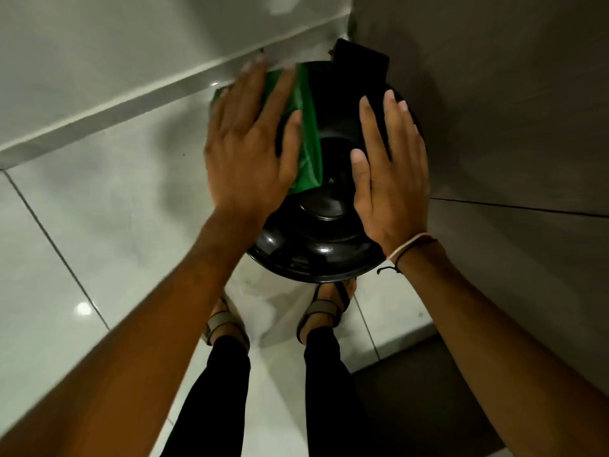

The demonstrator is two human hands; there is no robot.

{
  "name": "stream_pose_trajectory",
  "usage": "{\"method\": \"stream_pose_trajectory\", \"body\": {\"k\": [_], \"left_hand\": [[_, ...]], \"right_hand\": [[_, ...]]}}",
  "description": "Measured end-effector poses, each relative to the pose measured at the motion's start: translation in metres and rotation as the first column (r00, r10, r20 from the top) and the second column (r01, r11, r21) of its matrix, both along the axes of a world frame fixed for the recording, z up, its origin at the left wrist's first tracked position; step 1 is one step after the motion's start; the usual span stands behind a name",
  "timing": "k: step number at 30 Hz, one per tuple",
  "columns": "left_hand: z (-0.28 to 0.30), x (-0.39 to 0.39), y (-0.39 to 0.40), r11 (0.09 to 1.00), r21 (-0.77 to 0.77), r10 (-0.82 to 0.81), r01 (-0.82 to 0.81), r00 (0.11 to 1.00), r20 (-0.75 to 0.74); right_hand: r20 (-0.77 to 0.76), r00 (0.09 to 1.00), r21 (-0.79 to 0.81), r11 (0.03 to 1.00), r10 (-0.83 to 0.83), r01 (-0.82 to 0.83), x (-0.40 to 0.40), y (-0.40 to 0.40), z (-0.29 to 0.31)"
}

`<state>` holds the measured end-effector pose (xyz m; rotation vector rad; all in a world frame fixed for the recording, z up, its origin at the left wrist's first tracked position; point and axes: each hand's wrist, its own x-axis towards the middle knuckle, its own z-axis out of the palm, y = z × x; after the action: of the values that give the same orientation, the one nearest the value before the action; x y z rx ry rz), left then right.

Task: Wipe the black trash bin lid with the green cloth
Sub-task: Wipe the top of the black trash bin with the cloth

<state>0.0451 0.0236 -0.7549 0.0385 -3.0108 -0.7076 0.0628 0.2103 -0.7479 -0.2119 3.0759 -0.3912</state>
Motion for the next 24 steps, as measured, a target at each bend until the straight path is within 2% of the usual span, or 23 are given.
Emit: {"method": "stream_pose_trajectory", "body": {"k": [5,8,10,13,16,20,24], "left_hand": [[-0.011,0.069,0.023,0.912,0.132,0.396,-0.388,0.917,-0.04],[-0.017,0.102,0.064,0.829,0.099,0.555,-0.55,0.831,-0.028],[-0.016,0.123,0.108,0.798,0.046,0.602,-0.602,0.799,0.016],[-0.013,0.16,0.176,0.876,-0.071,0.482,-0.477,0.873,0.08],[-0.017,0.171,0.188,0.896,-0.098,0.442,-0.433,0.891,0.103],[-0.012,0.15,0.121,0.951,-0.025,0.308,-0.307,0.949,0.073],[-0.003,0.071,0.035,0.983,-0.031,0.182,-0.181,0.983,0.02]], "right_hand": [[-0.011,0.999,-0.006,0.999,-0.049,0.049,0.001,-0.001,-0.002],[-0.033,0.998,0.003,0.999,-0.054,0.054,0.001,-0.001,-0.005],[-0.05,0.998,-0.008,0.999,-0.044,0.044,0.0,0.0,-0.008],[-0.059,0.998,-0.027,0.999,-0.022,0.02,0.001,0.006,-0.011],[-0.07,0.997,-0.04,0.999,0.014,-0.017,0.002,0.012,-0.013],[-0.086,0.996,-0.027,1.0,0.007,-0.01,0.001,0.007,-0.014],[-0.074,0.997,-0.038,0.999,-0.003,0.0,0.002,0.009,-0.014]]}}
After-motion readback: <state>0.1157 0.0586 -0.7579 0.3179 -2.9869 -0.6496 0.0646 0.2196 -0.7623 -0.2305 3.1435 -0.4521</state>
